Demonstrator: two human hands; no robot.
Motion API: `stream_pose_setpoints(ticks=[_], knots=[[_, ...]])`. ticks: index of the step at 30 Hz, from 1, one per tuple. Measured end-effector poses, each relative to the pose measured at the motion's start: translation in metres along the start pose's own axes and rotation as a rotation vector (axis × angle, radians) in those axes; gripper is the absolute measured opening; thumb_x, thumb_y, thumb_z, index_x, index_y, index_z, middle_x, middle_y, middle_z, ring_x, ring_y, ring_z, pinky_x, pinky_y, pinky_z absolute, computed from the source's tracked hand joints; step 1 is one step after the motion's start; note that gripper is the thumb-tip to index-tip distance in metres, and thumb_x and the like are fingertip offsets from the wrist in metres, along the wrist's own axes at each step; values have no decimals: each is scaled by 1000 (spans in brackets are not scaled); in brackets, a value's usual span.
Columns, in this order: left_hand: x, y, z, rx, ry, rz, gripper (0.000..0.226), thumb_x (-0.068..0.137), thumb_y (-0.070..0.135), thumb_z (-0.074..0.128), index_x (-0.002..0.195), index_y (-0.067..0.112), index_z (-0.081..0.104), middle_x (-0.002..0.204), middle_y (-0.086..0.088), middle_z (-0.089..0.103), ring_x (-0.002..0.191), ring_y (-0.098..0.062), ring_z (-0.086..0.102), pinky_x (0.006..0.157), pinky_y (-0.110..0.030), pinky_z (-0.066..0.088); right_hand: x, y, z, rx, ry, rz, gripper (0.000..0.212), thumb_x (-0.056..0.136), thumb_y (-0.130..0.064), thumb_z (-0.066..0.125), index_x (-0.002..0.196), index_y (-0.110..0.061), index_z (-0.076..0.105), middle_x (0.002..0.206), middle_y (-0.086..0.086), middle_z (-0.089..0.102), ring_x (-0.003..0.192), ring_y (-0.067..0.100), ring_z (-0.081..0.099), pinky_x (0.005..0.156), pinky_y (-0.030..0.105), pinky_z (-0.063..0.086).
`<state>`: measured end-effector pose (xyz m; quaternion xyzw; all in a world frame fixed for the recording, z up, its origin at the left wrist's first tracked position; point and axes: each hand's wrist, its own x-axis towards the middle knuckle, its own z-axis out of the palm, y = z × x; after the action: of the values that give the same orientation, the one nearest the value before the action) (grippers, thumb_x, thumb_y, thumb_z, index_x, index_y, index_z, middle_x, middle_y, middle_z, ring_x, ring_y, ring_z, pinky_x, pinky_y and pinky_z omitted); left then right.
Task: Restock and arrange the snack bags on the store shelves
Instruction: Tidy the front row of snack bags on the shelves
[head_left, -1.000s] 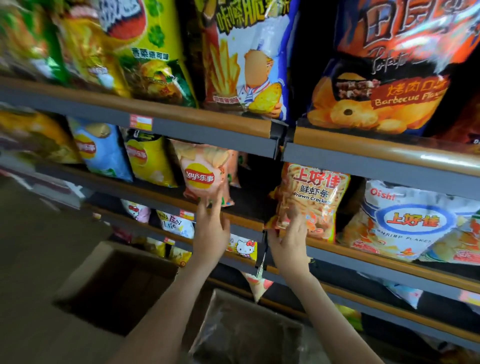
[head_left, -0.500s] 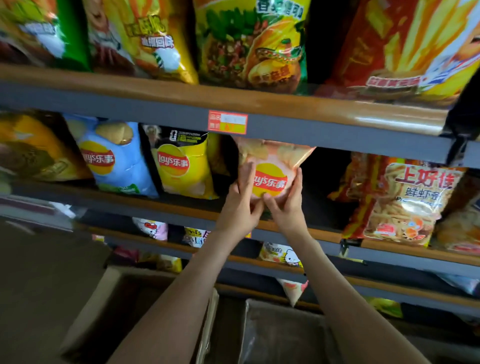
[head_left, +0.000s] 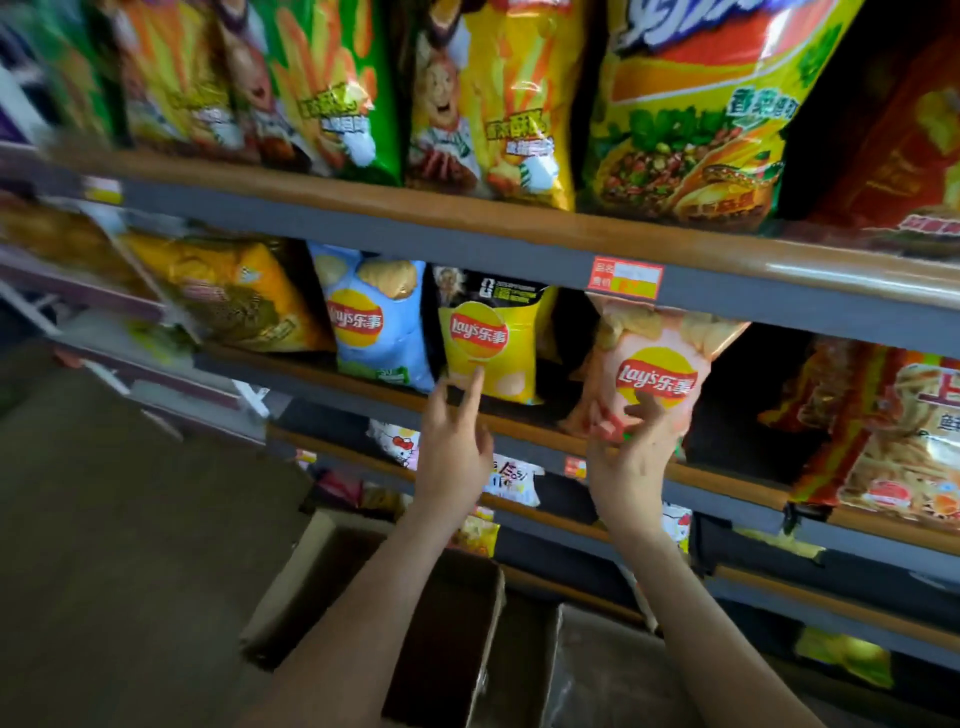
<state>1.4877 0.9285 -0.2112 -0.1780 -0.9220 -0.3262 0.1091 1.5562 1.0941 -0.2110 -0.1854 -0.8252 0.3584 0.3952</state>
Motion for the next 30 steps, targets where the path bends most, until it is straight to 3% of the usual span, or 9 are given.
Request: stream_pose_setpoints(ticks=[2,5,11,14,18,20,23,26,30], knots=[[10,-22,-14,20,72,-55,72,91,11,57,151,28,20,146,-21,27,129,-37,38,96,-44,47,-3,-17,23,66,-197,-38,58,81,-11,63,131,-10,32,115,25,49,104,36,45,85,50,42],[32,-50,-19,-22,30,8,63,94,13,54,150,23,26,137,-17,37,116,-33,50,82,-33,47,4,-25,64,160,-367,138,82,82,-15,72,146,-8,21,142,17,37,130,33,36,105,41,34],[82,-72,14,-272,-144,113,81,94,15,54,147,40,-2,147,-24,25,136,-36,28,103,-37,34,41,-27,138,332,-410,357,97,79,-30,74,149,-20,8,141,2,40,129,16,44,107,41,41],[97,-77,18,-361,-200,121,87,92,9,54,150,38,-4,125,-14,43,109,-25,52,89,-30,44,43,-28,150,232,-371,386,83,89,-32,65,150,-21,10,132,-1,48,119,14,49,98,35,45],[94,-89,-4,-280,-317,213,84,93,12,51,150,42,-3,117,-7,47,93,-17,53,76,-30,50,34,-34,144,129,-292,467,87,83,-55,63,150,-25,16,133,4,52,118,25,52,92,39,46],[87,-100,-28,-229,-219,328,71,94,12,49,153,28,13,121,-6,48,99,-18,51,76,-30,51,27,-44,144,-29,-190,417,98,74,-63,59,151,-18,15,142,11,44,128,35,41,103,49,36],[77,-133,-63,-216,172,411,48,93,11,48,140,16,39,126,-5,43,112,-21,50,90,-30,50,9,-79,156,-168,87,136,84,78,-44,59,145,-8,22,140,22,38,124,38,34,102,48,25],[78,-180,-88,-138,535,216,50,91,20,57,138,19,38,134,-9,30,123,-35,43,99,-41,46,-15,-120,194,-172,49,-134,69,84,-36,58,138,-9,26,134,25,41,122,37,38,100,46,29],[106,-231,-109,0,435,-190,95,77,52,69,148,27,12,153,-22,2,140,-49,9,106,-67,26,-22,-160,250,-186,-122,28,100,74,-58,68,149,-23,12,152,23,23,140,42,21,110,52,22]])
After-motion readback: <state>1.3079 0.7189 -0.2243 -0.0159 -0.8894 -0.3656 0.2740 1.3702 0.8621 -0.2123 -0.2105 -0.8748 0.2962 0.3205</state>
